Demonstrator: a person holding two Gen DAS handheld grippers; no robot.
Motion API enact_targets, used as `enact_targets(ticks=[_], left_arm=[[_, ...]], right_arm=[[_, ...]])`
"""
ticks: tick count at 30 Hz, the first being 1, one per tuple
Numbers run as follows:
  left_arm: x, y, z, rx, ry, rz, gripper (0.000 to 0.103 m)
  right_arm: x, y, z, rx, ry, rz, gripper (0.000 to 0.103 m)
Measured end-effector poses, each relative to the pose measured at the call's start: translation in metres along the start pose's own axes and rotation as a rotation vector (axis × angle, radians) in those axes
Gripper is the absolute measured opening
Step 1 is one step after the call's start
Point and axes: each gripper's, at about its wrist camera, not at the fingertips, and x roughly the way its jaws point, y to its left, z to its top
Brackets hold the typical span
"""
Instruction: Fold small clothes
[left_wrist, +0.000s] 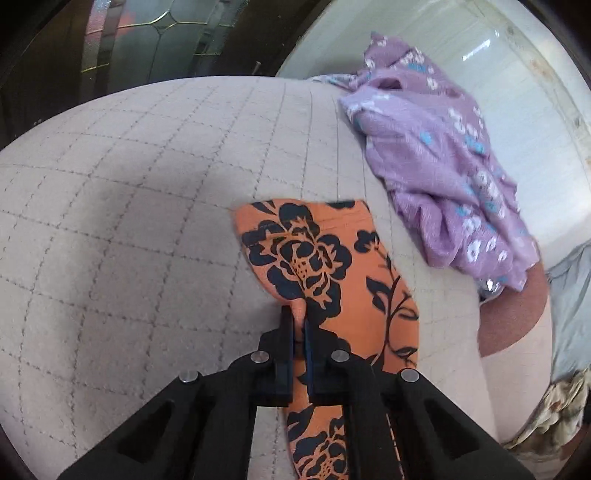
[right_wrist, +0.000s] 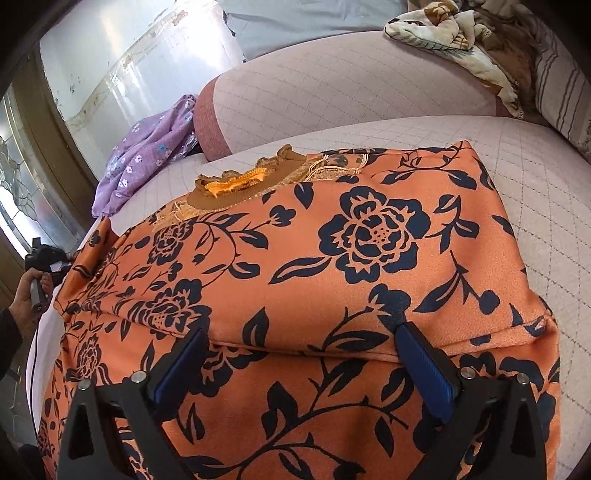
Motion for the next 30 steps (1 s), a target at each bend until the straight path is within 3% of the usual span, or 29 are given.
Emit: enact_targets(ticks=[3, 6, 10, 12, 15, 17, 19, 21, 23, 25, 27, 28, 30], left_arm=[[-0.021, -0.013, 0.0, 0.062, -0.074, 0.048, 0.004], [-0.059, -0.039, 0.0, 0.141, -0.165, 0.029, 0.004], [-0.139, -0.096, -0.017, 0.331, -0.319, -0.052, 0.004], [-0.185, -0.138, -0.041, 0.458, -0.392, -0.119, 0.004], [-0.224, -0.193, -0.087, 0.62, -0.441, -0.215, 0.004], [-0.247, -0.235, -0.14, 0.743, -0.445, -0.298, 0.004], [-0.255, -0.263, -0.183, 0.822, -0.421, -0.356, 0.004], [-0.257, -0.295, -0.249, 0.955, -0.396, -0.412, 0.004], [-0.238, -0.318, -0.307, 1.067, -0.294, -0.448, 0.005], [-0.215, -0.328, -0.351, 1.145, -0.226, -0.42, 0.008], [-0.163, -0.33, -0.396, 1.222, -0.033, -0.336, 0.018], [-0.147, -0.324, -0.408, 1.234, 0.056, -0.302, 0.018], [-0.139, -0.303, -0.409, 1.187, 0.099, -0.27, 0.018]], right_arm=[[0.001, 0.0, 0.0, -0.002, 0.004, -0.003, 0.102], [0.001, 0.0, 0.0, 0.001, 0.003, 0.0, 0.102], [0.001, -0.001, 0.0, 0.006, 0.0, 0.006, 0.102], [0.001, -0.001, 0.0, 0.007, -0.001, 0.007, 0.102], [0.0, -0.002, 0.001, 0.01, -0.001, 0.011, 0.102], [-0.001, -0.003, 0.001, 0.02, -0.004, 0.024, 0.102], [-0.003, -0.007, 0.002, 0.04, -0.011, 0.048, 0.102], [-0.006, -0.014, 0.002, 0.069, -0.022, 0.085, 0.102], [-0.008, -0.019, 0.002, 0.096, -0.03, 0.117, 0.102], [-0.01, -0.023, 0.002, 0.117, -0.037, 0.142, 0.102], [-0.013, -0.025, 0.003, 0.131, -0.038, 0.157, 0.102], [-0.015, -0.026, 0.004, 0.143, -0.039, 0.164, 0.102], [-0.025, -0.029, 0.006, 0.181, -0.034, 0.174, 0.102]])
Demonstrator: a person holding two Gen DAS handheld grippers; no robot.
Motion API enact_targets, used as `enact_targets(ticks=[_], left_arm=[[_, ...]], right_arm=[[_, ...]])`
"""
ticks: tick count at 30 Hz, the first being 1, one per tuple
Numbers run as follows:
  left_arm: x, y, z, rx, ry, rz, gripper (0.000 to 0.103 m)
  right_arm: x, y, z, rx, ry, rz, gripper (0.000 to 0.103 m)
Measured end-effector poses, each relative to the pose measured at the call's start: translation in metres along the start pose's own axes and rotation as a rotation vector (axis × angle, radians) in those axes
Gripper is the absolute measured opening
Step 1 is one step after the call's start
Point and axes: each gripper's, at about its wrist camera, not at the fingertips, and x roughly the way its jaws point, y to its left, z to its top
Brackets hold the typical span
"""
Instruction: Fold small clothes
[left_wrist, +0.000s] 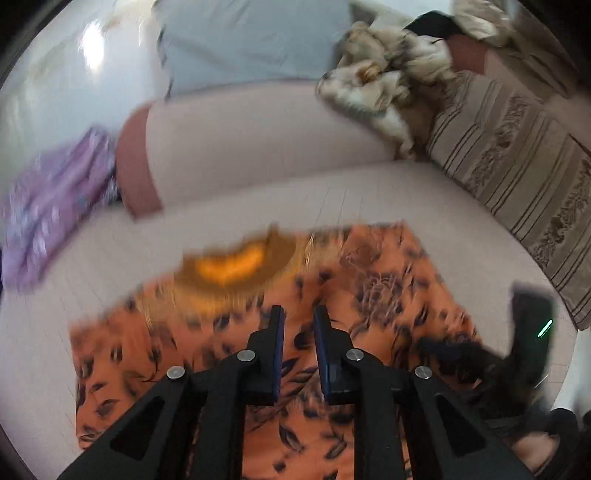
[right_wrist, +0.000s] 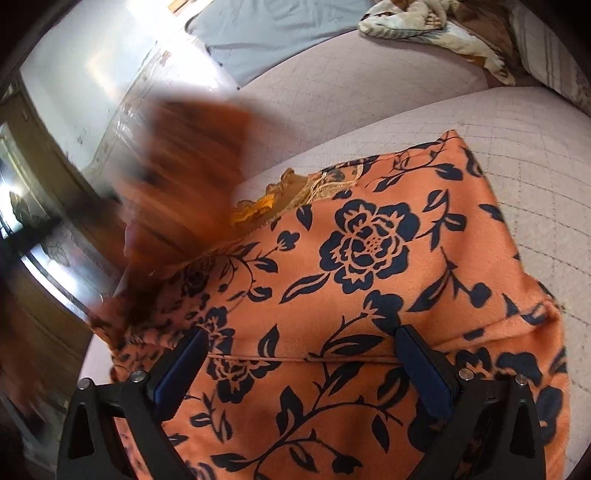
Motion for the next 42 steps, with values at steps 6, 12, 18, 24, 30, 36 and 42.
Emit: enact_targets(ticks=[6, 12, 18, 24, 30, 36, 42], left_arm=[[-0.062, 0.09, -0.049, -0.225, -0.128, 0.174, 0.067], [-0.067, 0.164, -0.108, -0.414, -0.099, 0.251, 0.066], [-0.053, 0.2, -0.144, -0.578, -0.085, 0.21, 0.066], [-0.064, 0.204, -0.144, -0.588, -0.151, 0.202, 0.067], [-0.062, 0.203, -0.139, -0.566, -0.149, 0.198, 0.067], [-0.054, 0.199, -0.138, -0.554, -0.14, 0.231, 0.067], [-0.059, 0.195, -0.134, -0.542, -0.199, 0.25, 0.067]], right_arm=[[-0.035, -0.024, 0.007, 0.229, 0.029, 0.098, 0.102], [-0.019, -0.02, 0.043, 0.236, 0.093, 0.013, 0.102], [0.039, 0.01, 0.052, -0.014, 0.298, -0.299, 0.038], [0.003, 0.074, 0.076, -0.275, 0.178, -0.401, 0.016], [-0.016, 0.029, 0.084, -0.177, 0.106, -0.504, 0.021], [-0.019, -0.037, 0.061, 0.243, 0.131, -0.12, 0.086], [0.03, -0.014, 0.053, 0.106, 0.301, -0.168, 0.048]])
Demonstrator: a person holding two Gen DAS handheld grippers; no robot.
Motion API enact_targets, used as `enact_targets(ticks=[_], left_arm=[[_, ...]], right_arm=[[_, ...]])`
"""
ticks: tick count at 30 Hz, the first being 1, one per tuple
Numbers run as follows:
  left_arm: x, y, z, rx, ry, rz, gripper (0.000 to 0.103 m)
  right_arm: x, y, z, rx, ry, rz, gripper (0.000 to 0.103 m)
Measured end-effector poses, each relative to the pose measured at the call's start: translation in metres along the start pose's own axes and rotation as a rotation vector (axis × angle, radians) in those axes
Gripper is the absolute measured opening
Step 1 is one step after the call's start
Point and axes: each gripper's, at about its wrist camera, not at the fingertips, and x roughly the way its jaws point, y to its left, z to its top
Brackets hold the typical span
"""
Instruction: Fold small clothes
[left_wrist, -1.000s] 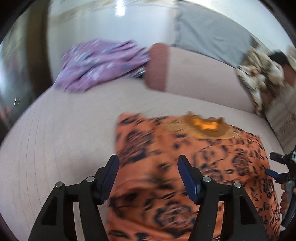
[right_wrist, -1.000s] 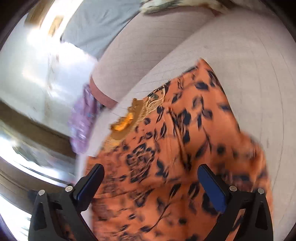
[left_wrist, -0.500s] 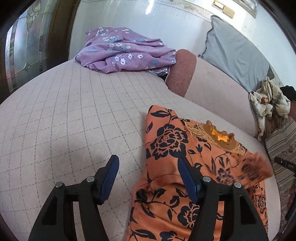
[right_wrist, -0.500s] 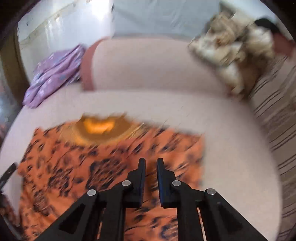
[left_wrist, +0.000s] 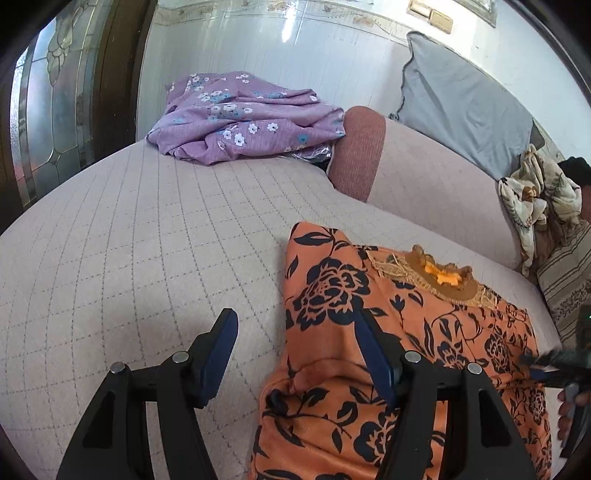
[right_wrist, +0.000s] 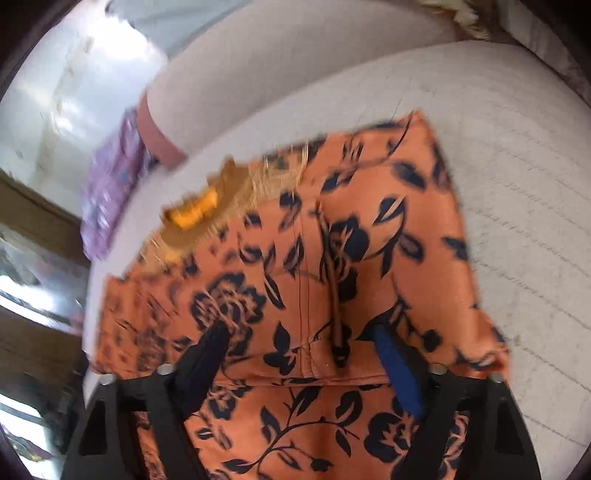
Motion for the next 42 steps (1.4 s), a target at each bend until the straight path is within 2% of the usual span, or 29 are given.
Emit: enact_targets(ticks=[2, 3, 4, 6, 10, 11, 13, 14, 15, 16, 17, 18, 19, 21, 22, 24, 25, 26, 27, 29, 30, 31, 33, 34, 35, 37, 38, 40, 42], left_arm=[[0.006, 0.003, 0.0, -0.02, 0.015, 0.004, 0.067], [0.008, 0.005, 0.001, -0.029, 0.023, 0.004, 0.067], [0.009, 0.007, 0.002, -0.041, 0.027, 0.002, 0.067], [0.006, 0.009, 0.005, -0.057, 0.003, 0.0, 0.067], [-0.004, 0.002, 0.011, -0.03, -0.058, -0.009, 0.071], [0.001, -0.003, 0.01, -0.008, -0.04, -0.001, 0.076], [0.023, -0.01, 0.004, 0.033, 0.06, 0.036, 0.077], [0.033, -0.012, 0.0, 0.04, 0.107, 0.041, 0.077], [0.044, -0.013, -0.004, 0.051, 0.163, 0.046, 0.077], [0.059, -0.015, -0.012, 0.082, 0.239, 0.084, 0.077], [0.062, -0.017, -0.016, 0.113, 0.238, 0.106, 0.077], [0.061, -0.019, -0.015, 0.125, 0.226, 0.117, 0.077], [0.059, -0.022, -0.014, 0.135, 0.218, 0.126, 0.077], [0.055, -0.022, -0.013, 0.135, 0.196, 0.149, 0.077], [0.052, -0.023, -0.011, 0.133, 0.174, 0.156, 0.077], [0.046, -0.022, -0.007, 0.117, 0.133, 0.142, 0.077], [0.047, -0.02, -0.008, 0.116, 0.137, 0.145, 0.077], [0.055, -0.021, -0.011, 0.133, 0.176, 0.16, 0.077], [0.064, -0.021, -0.016, 0.148, 0.23, 0.173, 0.078], [0.059, -0.015, -0.013, 0.106, 0.201, 0.152, 0.077], [0.049, -0.011, -0.008, 0.078, 0.156, 0.125, 0.077], [0.039, -0.006, -0.003, 0.056, 0.1, 0.104, 0.077], [0.027, 0.0, 0.004, 0.036, 0.035, 0.093, 0.077], [0.026, 0.001, 0.007, 0.028, 0.039, 0.075, 0.077], [0.028, 0.001, 0.01, 0.017, 0.057, 0.044, 0.077], [0.034, -0.008, 0.015, 0.006, 0.082, -0.014, 0.077], [0.04, -0.017, 0.019, 0.023, 0.094, -0.034, 0.077], [0.061, -0.03, 0.03, 0.058, 0.106, -0.009, 0.077], [0.101, -0.027, 0.037, 0.067, 0.196, 0.058, 0.077]], right_arm=[[0.009, 0.015, 0.002, -0.082, 0.009, -0.122, 0.024], [0.009, 0.018, -0.001, -0.119, 0.015, -0.14, 0.009], [0.008, 0.026, -0.001, -0.153, 0.011, -0.161, 0.008], [-0.01, 0.057, -0.002, -0.299, -0.065, -0.266, 0.008], [-0.047, 0.079, -0.002, -0.409, -0.229, -0.403, 0.008], [-0.048, 0.073, -0.003, -0.407, -0.26, -0.459, 0.008], [-0.031, 0.048, -0.002, -0.353, -0.202, -0.497, 0.008], [-0.003, 0.023, -0.002, -0.277, -0.06, -0.451, 0.013], [0.012, 0.012, -0.006, -0.243, 0.003, -0.404, 0.014], [0.008, 0.011, -0.007, -0.253, -0.049, -0.389, 0.016], [0.001, 0.009, -0.007, -0.239, -0.087, -0.369, 0.028], [-0.003, 0.005, -0.005, -0.197, -0.087, -0.333, 0.052], [-0.009, 0.001, -0.001, -0.14, -0.1, -0.294, 0.063], [-0.029, 0.0, 0.003, -0.098, -0.184, -0.292, 0.066], [-0.04, 0.003, 0.006, -0.084, -0.233, -0.257, 0.066], [-0.054, 0.009, 0.016, -0.064, -0.293, -0.092, 0.067], [-0.057, 0.009, 0.016, -0.063, -0.283, -0.024, 0.07], [-0.046, 0.009, 0.022, -0.056, -0.24, 0.071, 0.074], [-0.032, 0.009, 0.029, -0.047, -0.202, 0.106, 0.075], [0.016, -0.014, 0.04, 0.013, -0.065, 0.052, 0.073], [0.032, -0.033, 0.041, 0.109, -0.032, 0.052, 0.067], [0.025, -0.041, 0.044, 0.149, -0.079, 0.093, 0.067], [0.011, -0.033, 0.045, 0.092, -0.155, 0.148, 0.07], [0.008, -0.031, 0.043, 0.068, -0.178, 0.16, 0.073], [0.014, -0.029, 0.04, 0.044, -0.186, 0.146, 0.082], [0.032, -0.033, 0.031, 0.007, -0.149, 0.129, 0.083], [0.032, -0.031, 0.024, -0.05, -0.216, 0.135, 0.083], [0.028, -0.021, 0.012, -0.143, -0.272, 0.094, 0.086], [0.025, -0.013, 0.005, -0.179, -0.281, 0.073, 0.09]])
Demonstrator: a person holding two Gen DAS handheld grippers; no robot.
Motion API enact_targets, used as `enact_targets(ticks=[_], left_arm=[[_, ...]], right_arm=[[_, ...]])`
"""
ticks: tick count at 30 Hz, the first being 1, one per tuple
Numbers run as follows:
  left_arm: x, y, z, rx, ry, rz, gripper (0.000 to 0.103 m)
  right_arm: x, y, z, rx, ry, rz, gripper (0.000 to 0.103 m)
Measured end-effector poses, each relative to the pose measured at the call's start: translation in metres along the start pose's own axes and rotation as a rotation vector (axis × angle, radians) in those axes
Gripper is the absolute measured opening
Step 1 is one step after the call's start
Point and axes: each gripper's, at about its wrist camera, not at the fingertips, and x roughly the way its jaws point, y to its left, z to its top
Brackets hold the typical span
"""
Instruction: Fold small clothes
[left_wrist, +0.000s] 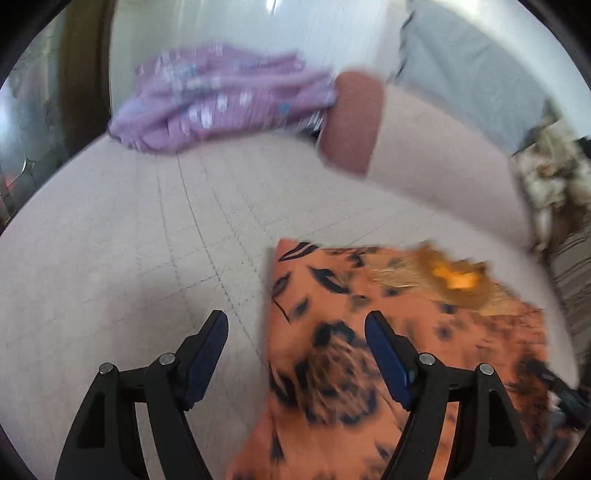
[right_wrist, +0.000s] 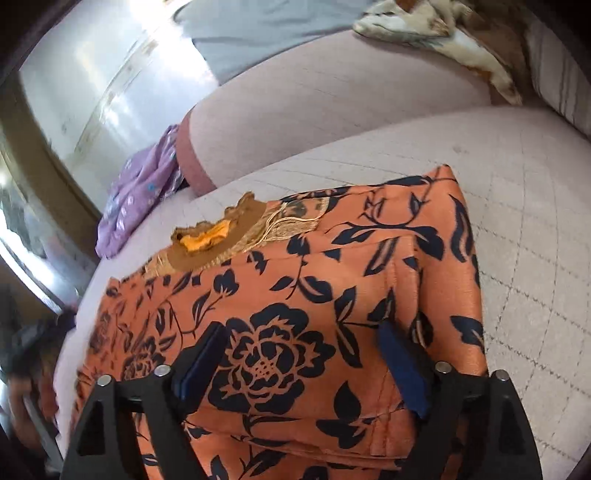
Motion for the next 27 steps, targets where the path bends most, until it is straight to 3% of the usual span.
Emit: enact_targets(ticks=[1, 2, 3, 5, 8, 10, 12, 16, 19, 22, 27], left_arm=[[0.026, 0.006, 0.003, -0.017, 0.077, 0.07, 0.076], [0.041, 0.019, 0.006, -0.072, 0.083, 0.079, 0.08], [0.039, 0.021, 0.008, -0.083, 0.046, 0.083, 0.08], [0.029, 0.018, 0.013, -0.072, 0.046, 0.137, 0.08], [-0.006, 0.021, 0.0, -0.089, 0.005, 0.068, 0.08], [-0.033, 0.024, -0.015, -0.06, -0.012, 0.068, 0.08], [-0.062, 0.029, -0.037, -0.038, -0.027, 0.05, 0.08], [-0.121, 0.05, -0.091, -0.023, -0.028, 0.012, 0.08], [-0.15, 0.069, -0.127, -0.071, 0.021, -0.047, 0.08], [-0.164, 0.077, -0.161, -0.117, 0.077, -0.076, 0.08], [-0.177, 0.084, -0.223, -0.15, 0.158, -0.094, 0.08]], right_arm=[[-0.003, 0.002, 0.0, 0.01, 0.004, 0.015, 0.091], [-0.004, -0.003, 0.0, 0.022, 0.0, 0.036, 0.091], [-0.008, -0.007, -0.001, 0.029, -0.009, 0.05, 0.091], [-0.017, -0.004, 0.0, 0.027, -0.013, 0.051, 0.091], [-0.013, -0.004, 0.001, 0.028, -0.009, 0.052, 0.092], [-0.022, -0.003, 0.001, 0.023, 0.002, 0.047, 0.092], [-0.024, 0.003, 0.007, 0.003, 0.065, 0.021, 0.092], [-0.069, 0.007, 0.003, 0.065, 0.107, 0.009, 0.092], [-0.126, 0.0, -0.019, 0.13, 0.097, 0.038, 0.092], [-0.179, -0.016, -0.06, 0.206, 0.171, 0.027, 0.092], [-0.232, -0.034, -0.127, 0.233, 0.302, -0.005, 0.092]])
